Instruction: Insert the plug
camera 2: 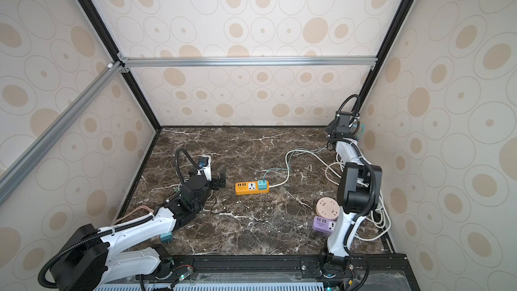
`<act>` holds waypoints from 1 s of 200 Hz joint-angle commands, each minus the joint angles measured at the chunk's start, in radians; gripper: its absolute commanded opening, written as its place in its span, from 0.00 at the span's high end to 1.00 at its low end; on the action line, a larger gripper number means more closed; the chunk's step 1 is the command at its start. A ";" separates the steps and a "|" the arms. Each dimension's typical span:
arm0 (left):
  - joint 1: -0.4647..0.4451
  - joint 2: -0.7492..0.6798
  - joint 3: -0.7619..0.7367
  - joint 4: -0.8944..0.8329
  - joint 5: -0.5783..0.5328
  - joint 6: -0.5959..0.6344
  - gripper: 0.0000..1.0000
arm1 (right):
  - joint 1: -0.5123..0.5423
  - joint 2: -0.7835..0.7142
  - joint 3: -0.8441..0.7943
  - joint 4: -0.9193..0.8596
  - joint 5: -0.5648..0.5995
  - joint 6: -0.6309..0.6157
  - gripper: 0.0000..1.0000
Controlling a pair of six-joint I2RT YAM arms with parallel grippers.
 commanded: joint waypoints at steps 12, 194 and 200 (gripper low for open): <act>0.007 -0.006 0.021 -0.005 -0.011 -0.023 0.02 | -0.001 0.076 0.072 -0.154 -0.046 -0.038 0.92; 0.024 -0.033 0.018 -0.065 -0.124 -0.115 0.02 | 0.026 -0.373 -0.440 -0.058 -0.423 -0.005 0.00; 0.026 -0.033 0.018 -0.070 -0.123 -0.121 0.02 | 0.039 -0.396 -0.459 -0.050 -0.425 -0.008 0.00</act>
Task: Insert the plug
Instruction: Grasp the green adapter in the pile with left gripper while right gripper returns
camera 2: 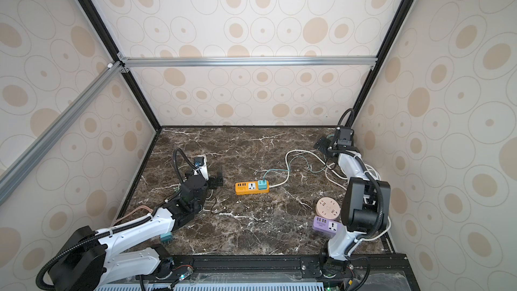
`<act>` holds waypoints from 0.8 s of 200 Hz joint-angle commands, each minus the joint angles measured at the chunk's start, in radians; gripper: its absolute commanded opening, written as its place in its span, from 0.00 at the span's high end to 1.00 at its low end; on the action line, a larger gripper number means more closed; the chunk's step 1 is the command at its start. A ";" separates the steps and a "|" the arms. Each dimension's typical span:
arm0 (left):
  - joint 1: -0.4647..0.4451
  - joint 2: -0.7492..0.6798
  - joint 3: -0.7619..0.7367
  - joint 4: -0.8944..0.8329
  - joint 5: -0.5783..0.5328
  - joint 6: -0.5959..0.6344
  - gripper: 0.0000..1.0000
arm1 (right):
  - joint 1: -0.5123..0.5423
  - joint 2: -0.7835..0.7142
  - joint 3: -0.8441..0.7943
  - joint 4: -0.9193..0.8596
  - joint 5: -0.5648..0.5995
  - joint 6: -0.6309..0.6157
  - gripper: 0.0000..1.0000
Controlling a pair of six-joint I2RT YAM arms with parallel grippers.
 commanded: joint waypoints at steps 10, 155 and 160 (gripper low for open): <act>0.020 -0.014 0.023 -0.040 -0.043 -0.068 0.02 | 0.065 -0.114 -0.099 0.124 -0.114 0.023 0.00; 0.188 0.136 0.225 -0.770 0.183 -0.486 0.02 | 0.381 -0.305 -0.266 0.341 -0.015 -0.173 0.00; 0.196 0.129 0.220 -0.778 0.192 -0.499 0.02 | 0.381 -0.308 -0.271 0.349 -0.021 -0.175 0.00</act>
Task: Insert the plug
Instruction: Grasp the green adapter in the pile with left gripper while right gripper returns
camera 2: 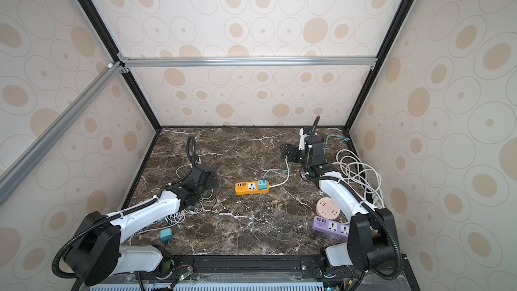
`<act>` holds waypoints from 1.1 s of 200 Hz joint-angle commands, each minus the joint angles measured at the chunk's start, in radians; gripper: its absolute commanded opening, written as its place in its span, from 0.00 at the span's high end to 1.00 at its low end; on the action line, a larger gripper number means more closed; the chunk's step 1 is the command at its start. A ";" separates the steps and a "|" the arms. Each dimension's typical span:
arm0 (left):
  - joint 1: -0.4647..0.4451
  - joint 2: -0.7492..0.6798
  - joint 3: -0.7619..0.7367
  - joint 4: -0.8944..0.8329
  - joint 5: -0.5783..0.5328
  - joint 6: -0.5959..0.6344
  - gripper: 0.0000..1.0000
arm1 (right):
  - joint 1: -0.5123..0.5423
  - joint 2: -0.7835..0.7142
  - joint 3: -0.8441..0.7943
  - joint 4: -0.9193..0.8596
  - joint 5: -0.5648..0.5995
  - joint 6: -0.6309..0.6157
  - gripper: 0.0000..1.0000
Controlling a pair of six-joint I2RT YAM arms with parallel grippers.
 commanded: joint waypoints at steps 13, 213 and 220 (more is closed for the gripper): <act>0.067 -0.043 0.008 -0.161 0.093 -0.160 0.02 | 0.001 -0.033 -0.035 0.063 -0.044 -0.042 0.00; 0.329 0.345 0.344 -0.386 0.354 0.355 0.41 | 0.001 -0.035 -0.043 0.007 0.026 -0.064 0.00; 0.333 0.343 0.342 -0.388 0.356 0.354 0.42 | 0.001 -0.035 -0.043 0.005 0.024 -0.064 0.00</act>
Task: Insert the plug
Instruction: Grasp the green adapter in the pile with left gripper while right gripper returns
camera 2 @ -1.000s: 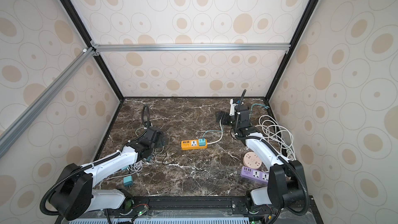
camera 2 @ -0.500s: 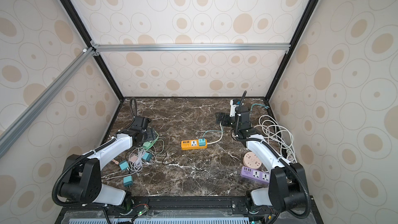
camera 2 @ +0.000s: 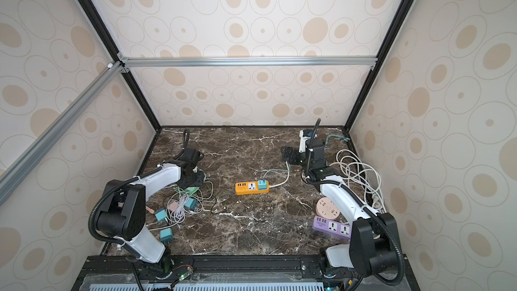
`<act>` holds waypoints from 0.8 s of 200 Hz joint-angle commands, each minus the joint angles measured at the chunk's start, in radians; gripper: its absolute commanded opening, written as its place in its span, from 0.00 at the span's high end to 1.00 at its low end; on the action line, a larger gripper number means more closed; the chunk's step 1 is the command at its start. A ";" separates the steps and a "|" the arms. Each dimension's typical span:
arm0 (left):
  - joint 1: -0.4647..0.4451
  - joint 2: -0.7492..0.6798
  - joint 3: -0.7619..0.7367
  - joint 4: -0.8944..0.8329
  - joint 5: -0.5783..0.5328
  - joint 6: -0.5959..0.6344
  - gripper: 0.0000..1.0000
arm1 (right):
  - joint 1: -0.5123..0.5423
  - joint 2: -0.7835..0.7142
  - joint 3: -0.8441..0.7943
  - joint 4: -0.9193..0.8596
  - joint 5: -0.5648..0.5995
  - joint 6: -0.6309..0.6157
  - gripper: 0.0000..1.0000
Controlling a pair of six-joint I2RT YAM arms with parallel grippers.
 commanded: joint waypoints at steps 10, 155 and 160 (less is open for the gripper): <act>0.022 -0.008 0.026 -0.037 0.018 0.025 0.42 | 0.001 0.005 0.002 -0.010 -0.003 -0.011 0.00; 0.054 -0.020 -0.103 0.004 0.073 -0.021 0.43 | 0.001 0.036 0.003 -0.006 -0.040 0.014 0.00; 0.054 -0.016 -0.107 0.013 0.080 -0.021 0.42 | 0.001 0.038 0.003 -0.005 -0.041 0.016 0.00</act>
